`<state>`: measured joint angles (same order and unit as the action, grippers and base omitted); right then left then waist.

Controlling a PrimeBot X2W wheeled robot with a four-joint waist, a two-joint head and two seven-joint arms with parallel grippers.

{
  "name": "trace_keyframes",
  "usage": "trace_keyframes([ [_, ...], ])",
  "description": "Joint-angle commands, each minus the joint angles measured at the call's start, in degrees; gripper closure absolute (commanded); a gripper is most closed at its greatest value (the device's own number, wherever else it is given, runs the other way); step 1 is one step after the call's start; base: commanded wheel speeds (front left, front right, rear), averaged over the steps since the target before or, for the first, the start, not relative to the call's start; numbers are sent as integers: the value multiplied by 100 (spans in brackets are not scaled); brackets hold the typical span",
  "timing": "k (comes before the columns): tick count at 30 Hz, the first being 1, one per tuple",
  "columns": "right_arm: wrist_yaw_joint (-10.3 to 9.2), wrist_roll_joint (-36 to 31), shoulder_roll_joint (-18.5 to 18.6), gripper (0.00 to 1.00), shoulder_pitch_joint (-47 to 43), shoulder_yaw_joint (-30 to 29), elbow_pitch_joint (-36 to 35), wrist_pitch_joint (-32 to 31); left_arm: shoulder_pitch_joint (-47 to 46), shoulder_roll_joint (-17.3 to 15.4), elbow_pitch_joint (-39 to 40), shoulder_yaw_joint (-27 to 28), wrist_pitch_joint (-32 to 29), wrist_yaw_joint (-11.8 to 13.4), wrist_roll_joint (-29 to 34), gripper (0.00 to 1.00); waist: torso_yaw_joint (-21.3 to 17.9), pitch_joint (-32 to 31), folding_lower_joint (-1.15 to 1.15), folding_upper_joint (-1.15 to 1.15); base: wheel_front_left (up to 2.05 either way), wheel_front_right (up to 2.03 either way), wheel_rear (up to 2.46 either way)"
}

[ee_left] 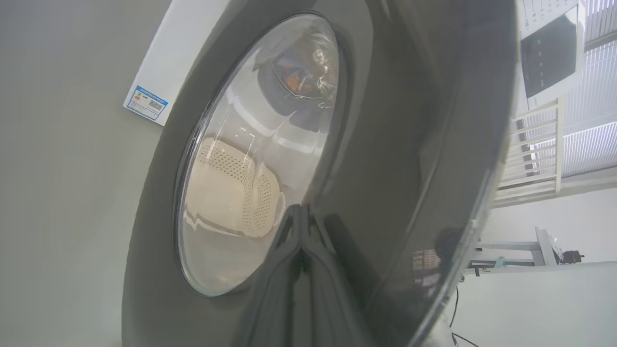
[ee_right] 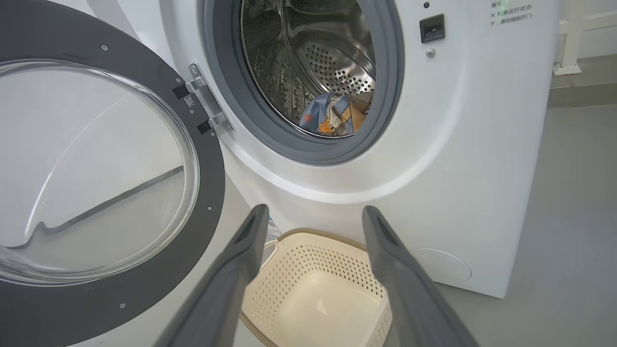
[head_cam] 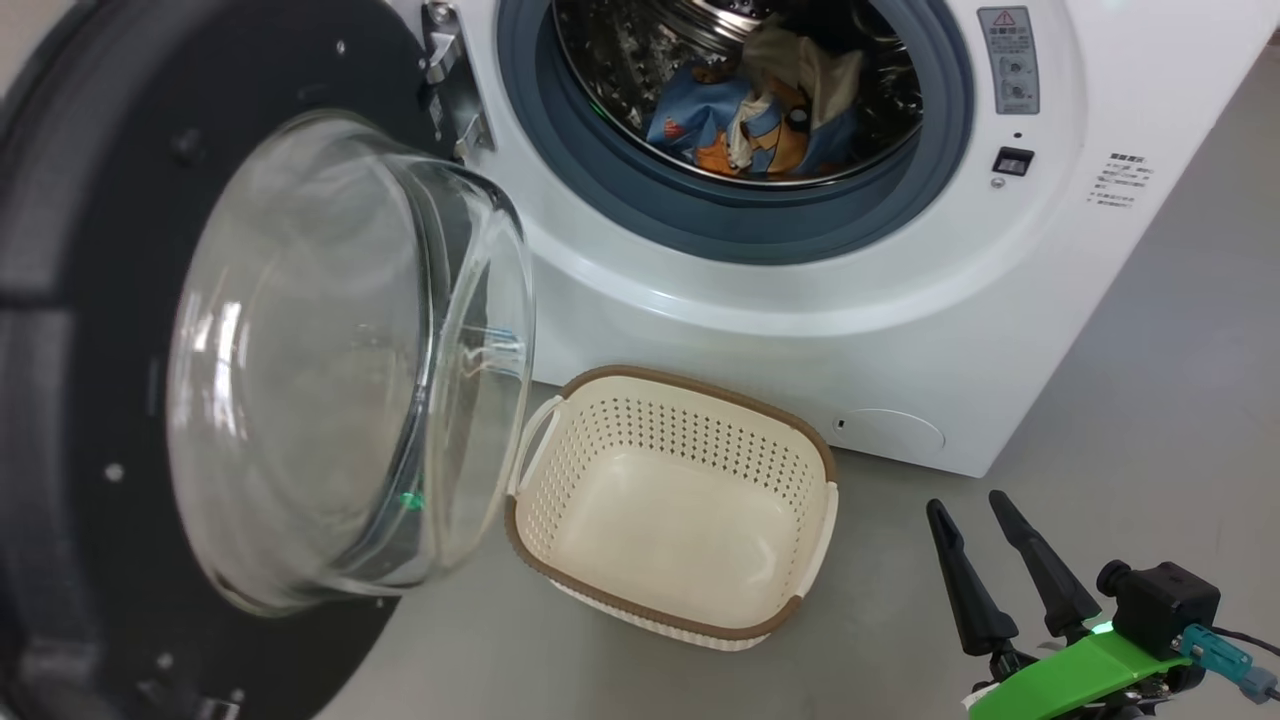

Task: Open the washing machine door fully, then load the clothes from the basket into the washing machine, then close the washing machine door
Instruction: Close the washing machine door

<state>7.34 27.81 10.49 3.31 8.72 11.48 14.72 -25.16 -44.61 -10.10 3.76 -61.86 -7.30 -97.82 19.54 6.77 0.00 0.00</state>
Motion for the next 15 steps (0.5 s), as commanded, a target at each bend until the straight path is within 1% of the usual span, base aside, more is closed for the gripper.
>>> trace_keyframes([
  [1, 14, -27, -3, 0, -26, 118, -158, 28, -113, -304, 205, 234, -68, -19, -56, 100, -29, -3, 0, 0, 0, 0, 0],
  [6, 14, -35, -18, 0, -14, 65, -175, 28, -91, -160, 747, 161, -173, -8, -202, 100, -170, 16, 0, 0, 0, 0, 0],
  [10, 14, -40, -45, 0, -2, 34, -184, 28, -113, 15, 1158, 51, -187, 31, -279, 100, -323, 14, 0, 0, 0, 0, 0],
  [14, 14, -46, -87, 0, -5, 16, -191, 28, -193, 190, 1419, -79, -163, 35, -290, 100, -518, 10, 0, 0, 0, 0, 0],
  [15, 14, -46, -104, 0, -6, 2, -191, 28, -247, 277, 1516, -182, -139, 38, -235, 100, -625, 7, 0, 0, 0, 0, 0],
])
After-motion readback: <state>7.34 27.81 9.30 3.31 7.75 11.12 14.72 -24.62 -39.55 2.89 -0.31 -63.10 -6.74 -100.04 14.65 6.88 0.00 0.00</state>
